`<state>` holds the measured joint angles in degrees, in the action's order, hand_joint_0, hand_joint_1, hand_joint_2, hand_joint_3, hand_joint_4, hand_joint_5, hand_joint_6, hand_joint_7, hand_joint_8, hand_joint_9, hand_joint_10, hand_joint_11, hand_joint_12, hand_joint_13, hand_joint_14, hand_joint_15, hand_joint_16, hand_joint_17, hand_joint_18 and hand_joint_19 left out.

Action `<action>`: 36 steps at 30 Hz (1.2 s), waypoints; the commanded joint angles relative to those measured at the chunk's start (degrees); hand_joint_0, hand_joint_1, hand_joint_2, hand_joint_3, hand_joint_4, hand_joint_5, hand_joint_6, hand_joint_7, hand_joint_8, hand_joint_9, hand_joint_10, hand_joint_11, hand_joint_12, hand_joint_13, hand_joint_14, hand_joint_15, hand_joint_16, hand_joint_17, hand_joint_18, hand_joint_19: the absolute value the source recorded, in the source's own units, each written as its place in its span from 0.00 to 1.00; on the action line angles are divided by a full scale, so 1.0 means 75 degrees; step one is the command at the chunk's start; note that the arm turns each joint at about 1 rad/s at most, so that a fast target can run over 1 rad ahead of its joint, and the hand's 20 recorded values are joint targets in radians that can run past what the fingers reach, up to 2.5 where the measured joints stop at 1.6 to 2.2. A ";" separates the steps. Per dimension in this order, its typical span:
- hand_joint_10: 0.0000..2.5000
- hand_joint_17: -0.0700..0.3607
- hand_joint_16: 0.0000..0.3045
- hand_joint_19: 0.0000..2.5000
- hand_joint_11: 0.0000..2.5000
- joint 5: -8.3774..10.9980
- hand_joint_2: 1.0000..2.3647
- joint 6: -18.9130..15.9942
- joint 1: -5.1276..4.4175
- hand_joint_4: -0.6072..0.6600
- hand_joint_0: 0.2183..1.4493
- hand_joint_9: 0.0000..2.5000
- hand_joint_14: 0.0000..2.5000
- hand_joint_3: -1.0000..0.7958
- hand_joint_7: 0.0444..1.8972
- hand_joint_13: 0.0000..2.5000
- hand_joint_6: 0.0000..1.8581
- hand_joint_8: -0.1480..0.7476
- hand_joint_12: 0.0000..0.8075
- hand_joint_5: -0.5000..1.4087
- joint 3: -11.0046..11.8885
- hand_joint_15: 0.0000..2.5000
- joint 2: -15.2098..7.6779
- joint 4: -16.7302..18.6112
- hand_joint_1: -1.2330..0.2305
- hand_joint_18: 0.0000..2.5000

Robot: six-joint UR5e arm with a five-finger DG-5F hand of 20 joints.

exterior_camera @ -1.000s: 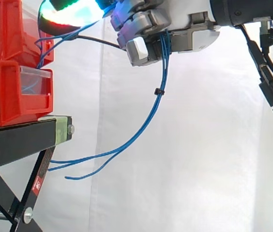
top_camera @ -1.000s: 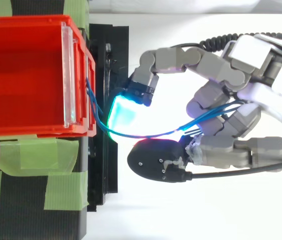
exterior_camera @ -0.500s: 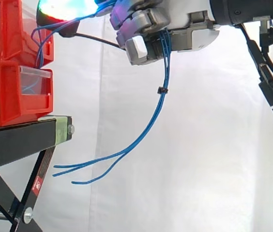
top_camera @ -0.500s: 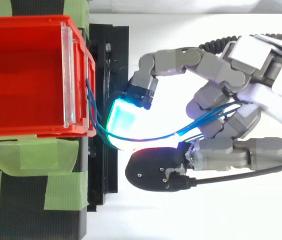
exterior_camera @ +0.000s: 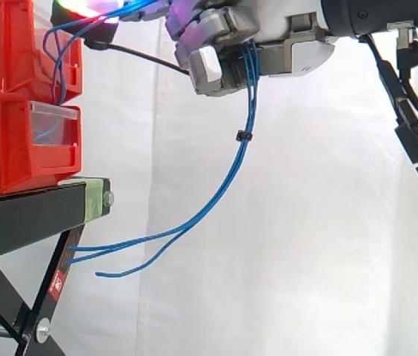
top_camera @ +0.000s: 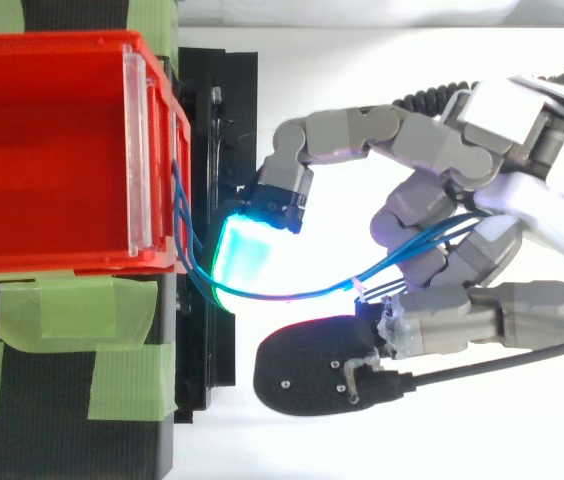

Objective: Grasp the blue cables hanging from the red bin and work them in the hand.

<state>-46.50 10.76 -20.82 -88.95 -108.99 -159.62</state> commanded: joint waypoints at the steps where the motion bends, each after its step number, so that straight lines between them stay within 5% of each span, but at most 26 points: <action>1: 1.00 0.53 0.70 0.26 1.00 -0.0010 0.02 -0.0170 -0.0001 0.61 0.64 0.62 1.00 0.32 0.66 0.78 0.26 0.85 0.84 0.31 0.0001 0.74 0.0000 -0.0023 0.35 0.94; 16: 1.00 0.53 0.70 0.26 1.00 -0.0010 0.00 -0.0228 -0.0013 0.65 0.48 0.62 1.00 0.03 0.69 0.78 0.21 0.85 0.84 0.33 -0.0011 0.74 0.0000 -0.0034 0.37 0.94; 36: 1.00 0.53 0.70 0.26 1.00 0.0037 0.00 0.0053 -0.0013 0.67 0.46 0.62 1.00 0.00 0.71 0.78 0.19 0.85 0.84 0.41 -0.0011 0.74 0.0000 -0.0046 0.40 0.94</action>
<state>-46.40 10.53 -20.92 -88.98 -109.00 -159.96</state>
